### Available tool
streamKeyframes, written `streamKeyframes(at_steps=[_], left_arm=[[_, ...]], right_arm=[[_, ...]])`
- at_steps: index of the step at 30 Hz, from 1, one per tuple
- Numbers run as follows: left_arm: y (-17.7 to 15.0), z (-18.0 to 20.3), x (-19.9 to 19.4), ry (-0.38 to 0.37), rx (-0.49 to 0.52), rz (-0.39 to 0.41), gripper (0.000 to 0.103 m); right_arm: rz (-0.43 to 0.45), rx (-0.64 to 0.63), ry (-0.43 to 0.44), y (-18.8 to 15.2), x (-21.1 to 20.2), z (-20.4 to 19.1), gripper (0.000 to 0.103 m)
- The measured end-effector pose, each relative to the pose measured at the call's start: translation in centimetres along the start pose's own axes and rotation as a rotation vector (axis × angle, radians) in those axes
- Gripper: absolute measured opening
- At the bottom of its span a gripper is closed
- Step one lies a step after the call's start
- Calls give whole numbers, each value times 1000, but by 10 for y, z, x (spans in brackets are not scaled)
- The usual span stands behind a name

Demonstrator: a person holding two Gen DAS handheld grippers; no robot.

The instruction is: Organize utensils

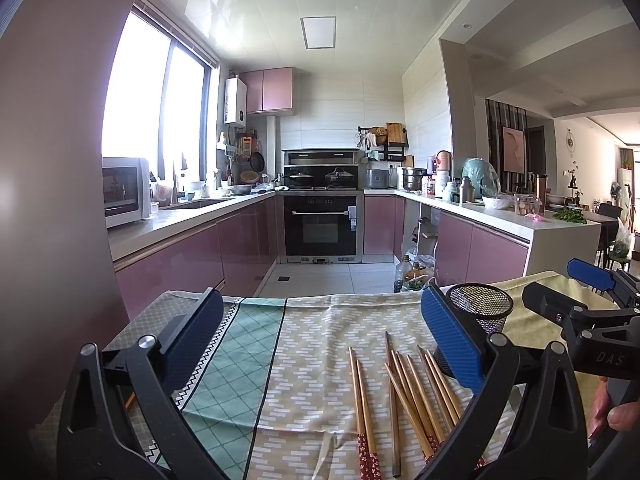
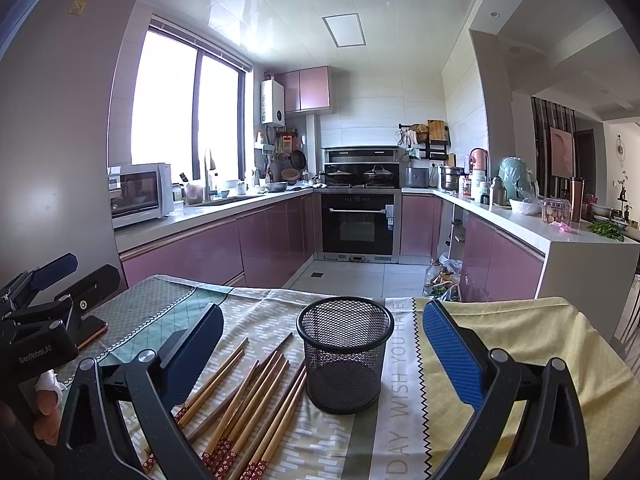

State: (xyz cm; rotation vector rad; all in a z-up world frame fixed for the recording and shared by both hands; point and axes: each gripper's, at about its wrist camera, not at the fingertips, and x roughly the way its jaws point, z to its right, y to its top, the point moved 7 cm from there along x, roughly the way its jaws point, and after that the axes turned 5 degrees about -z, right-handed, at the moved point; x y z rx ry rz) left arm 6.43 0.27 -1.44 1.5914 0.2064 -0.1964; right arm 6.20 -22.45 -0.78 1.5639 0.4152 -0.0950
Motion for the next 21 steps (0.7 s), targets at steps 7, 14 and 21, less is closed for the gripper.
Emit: streamKeyframes(at_steps=[7, 14, 21], left_arm=[[-1, 0, 0, 0, -1, -1, 97], [-1, 0, 0, 1, 0, 0, 97], [-1, -1, 3, -3, 0, -8, 97]], right_arm=[[-3, 0, 2, -1, 1, 0, 97], [-2, 0, 2, -1, 1, 0, 97], [-10, 3, 9, -1, 3, 0, 97]])
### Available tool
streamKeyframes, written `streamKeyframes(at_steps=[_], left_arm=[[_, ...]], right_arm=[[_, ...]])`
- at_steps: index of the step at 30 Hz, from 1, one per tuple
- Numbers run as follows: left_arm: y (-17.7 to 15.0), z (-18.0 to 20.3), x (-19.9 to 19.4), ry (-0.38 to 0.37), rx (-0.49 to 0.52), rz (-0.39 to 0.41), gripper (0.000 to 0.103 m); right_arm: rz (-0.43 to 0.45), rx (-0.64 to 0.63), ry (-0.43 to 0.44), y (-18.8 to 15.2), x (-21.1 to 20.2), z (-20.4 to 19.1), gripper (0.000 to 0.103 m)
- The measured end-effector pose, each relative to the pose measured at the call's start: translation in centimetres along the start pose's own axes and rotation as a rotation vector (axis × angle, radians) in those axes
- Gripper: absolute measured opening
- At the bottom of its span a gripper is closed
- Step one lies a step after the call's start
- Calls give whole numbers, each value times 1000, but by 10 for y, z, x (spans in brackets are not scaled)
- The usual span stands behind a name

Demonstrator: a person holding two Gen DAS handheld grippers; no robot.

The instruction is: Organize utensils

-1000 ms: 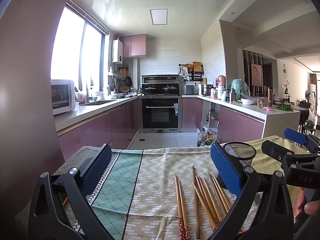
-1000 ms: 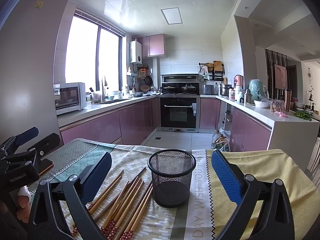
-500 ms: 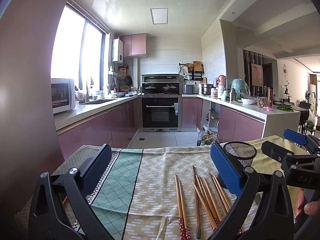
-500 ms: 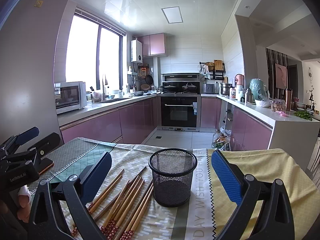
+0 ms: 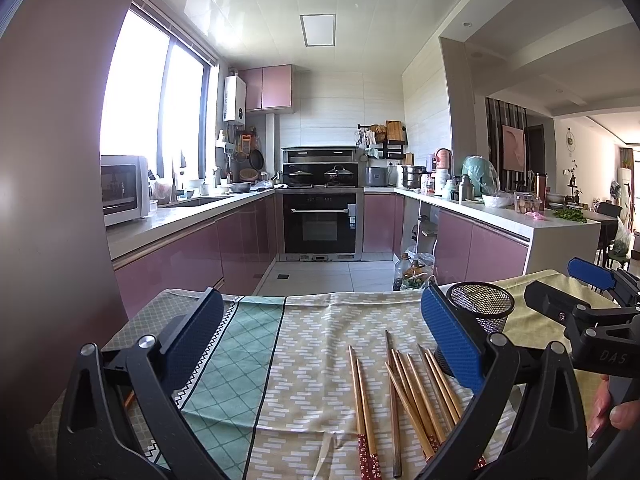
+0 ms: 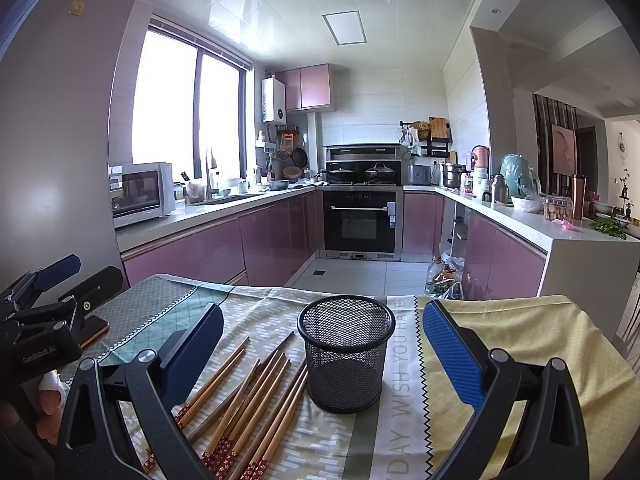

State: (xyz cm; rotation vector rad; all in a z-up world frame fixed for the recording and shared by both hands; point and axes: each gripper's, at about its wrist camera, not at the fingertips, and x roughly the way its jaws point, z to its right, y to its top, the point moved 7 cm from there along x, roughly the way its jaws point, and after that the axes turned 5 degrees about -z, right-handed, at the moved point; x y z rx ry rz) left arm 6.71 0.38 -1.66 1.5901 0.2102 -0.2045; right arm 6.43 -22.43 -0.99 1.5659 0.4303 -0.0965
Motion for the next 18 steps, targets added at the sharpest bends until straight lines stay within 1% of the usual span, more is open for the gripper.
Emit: streamKeyframes(at_steps=[11, 15, 18], left_arm=[[0, 3, 7, -9, 8, -16, 97], [-1, 5, 12, -21, 14, -35, 97], [-6, 5, 21, -34, 31, -73, 97]], right_arm=[[-9, 10, 10, -1, 1, 4, 97], [-35, 12, 22, -4, 6, 5, 97], [-85, 12, 51, -10, 12, 4, 97]])
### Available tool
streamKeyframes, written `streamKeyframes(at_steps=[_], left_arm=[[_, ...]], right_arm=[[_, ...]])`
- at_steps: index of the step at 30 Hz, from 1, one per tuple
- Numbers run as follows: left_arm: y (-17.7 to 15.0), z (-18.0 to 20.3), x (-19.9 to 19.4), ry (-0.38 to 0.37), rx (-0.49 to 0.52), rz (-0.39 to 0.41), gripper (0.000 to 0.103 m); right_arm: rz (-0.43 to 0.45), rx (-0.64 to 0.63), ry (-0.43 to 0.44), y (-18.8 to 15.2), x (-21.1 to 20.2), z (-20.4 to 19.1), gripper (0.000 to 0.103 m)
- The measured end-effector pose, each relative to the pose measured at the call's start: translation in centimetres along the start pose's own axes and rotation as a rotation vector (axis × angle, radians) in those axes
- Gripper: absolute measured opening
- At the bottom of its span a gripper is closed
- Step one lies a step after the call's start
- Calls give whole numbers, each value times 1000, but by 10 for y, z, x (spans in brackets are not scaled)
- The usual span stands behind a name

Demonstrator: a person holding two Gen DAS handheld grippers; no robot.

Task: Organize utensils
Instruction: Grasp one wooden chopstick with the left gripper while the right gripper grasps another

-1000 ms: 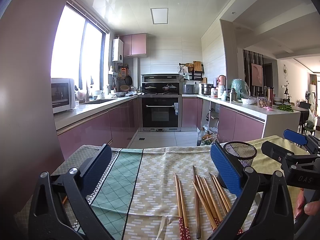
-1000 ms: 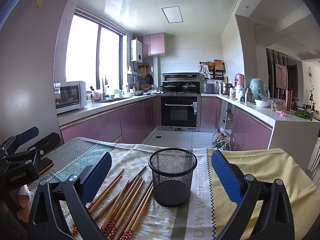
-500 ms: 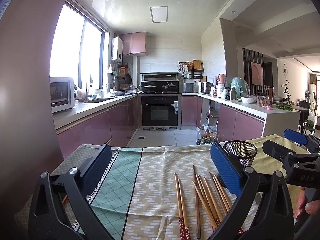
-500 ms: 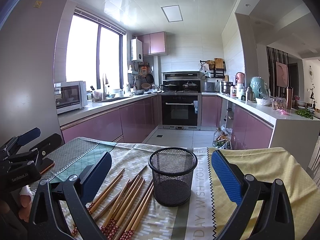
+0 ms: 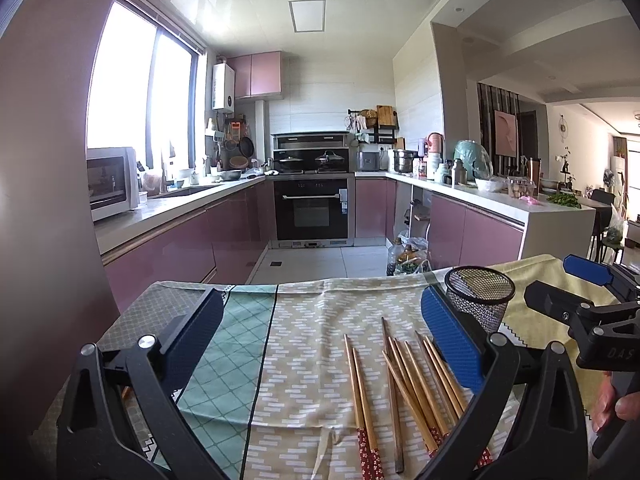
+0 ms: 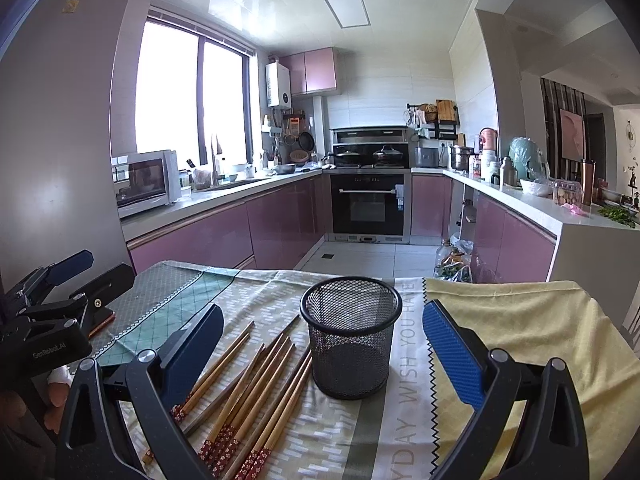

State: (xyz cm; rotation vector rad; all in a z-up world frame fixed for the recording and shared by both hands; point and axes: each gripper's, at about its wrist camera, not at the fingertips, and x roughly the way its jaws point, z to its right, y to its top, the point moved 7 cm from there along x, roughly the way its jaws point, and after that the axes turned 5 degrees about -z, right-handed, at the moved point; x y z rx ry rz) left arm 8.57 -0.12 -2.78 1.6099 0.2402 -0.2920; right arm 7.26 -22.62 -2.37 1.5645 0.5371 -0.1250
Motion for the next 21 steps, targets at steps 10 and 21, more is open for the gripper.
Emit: streamKeyframes(at_steps=[10, 21], left_arm=[[-38, 1, 49, -68, 80, -237, 94], [-81, 8, 99, -143, 121, -465, 71]], right_arm=[[-331, -17, 95, -54, 48, -9, 67], [-528, 9, 113, -88, 78, -19, 39]])
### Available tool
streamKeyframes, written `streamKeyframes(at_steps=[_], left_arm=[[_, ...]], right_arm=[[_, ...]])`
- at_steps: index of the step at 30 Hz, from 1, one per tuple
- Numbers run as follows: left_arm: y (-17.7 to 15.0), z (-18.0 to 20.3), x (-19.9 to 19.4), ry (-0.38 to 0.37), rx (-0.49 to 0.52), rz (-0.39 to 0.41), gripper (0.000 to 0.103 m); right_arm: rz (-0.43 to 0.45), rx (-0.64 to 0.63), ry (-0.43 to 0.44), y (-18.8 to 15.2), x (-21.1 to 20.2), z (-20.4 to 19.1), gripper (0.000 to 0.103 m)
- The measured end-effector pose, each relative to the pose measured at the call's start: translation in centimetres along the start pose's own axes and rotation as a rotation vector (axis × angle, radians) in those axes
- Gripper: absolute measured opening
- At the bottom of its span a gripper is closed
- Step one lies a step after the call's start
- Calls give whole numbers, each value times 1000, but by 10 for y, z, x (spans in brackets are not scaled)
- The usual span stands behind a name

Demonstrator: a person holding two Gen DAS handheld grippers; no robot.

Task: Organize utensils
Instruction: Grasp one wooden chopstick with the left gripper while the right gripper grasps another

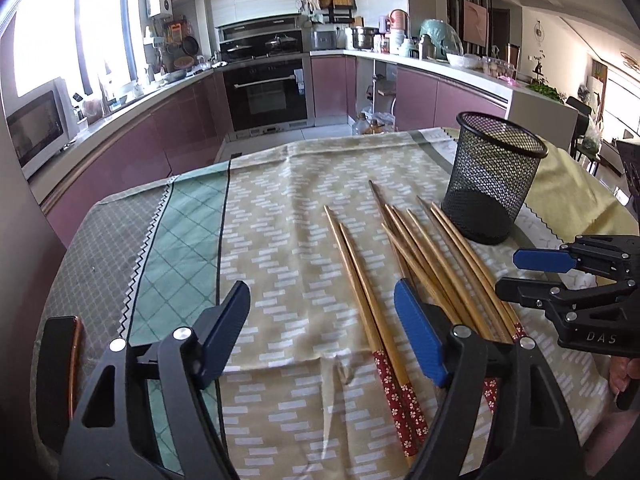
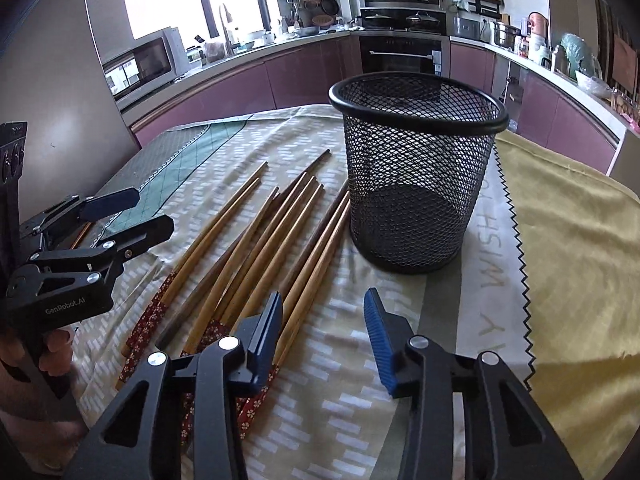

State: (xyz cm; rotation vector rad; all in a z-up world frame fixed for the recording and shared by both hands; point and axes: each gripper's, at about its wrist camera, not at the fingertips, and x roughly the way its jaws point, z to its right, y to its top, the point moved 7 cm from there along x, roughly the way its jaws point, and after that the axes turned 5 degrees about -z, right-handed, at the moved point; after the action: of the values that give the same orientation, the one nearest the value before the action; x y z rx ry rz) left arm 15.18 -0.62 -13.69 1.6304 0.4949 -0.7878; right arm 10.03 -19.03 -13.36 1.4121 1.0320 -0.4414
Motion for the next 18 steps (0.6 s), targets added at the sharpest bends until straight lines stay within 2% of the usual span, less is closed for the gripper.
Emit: streamKeyframes(at_steps=[5, 10, 18], left_arm=[[-8, 1, 16, -22, 4, -72, 60], [-11, 3, 30, -40, 12, -126, 54], [-4, 13, 47, -52, 43, -169, 48]], right_arm=[[-34, 11, 4, 0, 1, 5, 37], [-64, -19, -24, 5, 5, 6, 36], [-72, -60, -65, 13, 16, 2, 34]])
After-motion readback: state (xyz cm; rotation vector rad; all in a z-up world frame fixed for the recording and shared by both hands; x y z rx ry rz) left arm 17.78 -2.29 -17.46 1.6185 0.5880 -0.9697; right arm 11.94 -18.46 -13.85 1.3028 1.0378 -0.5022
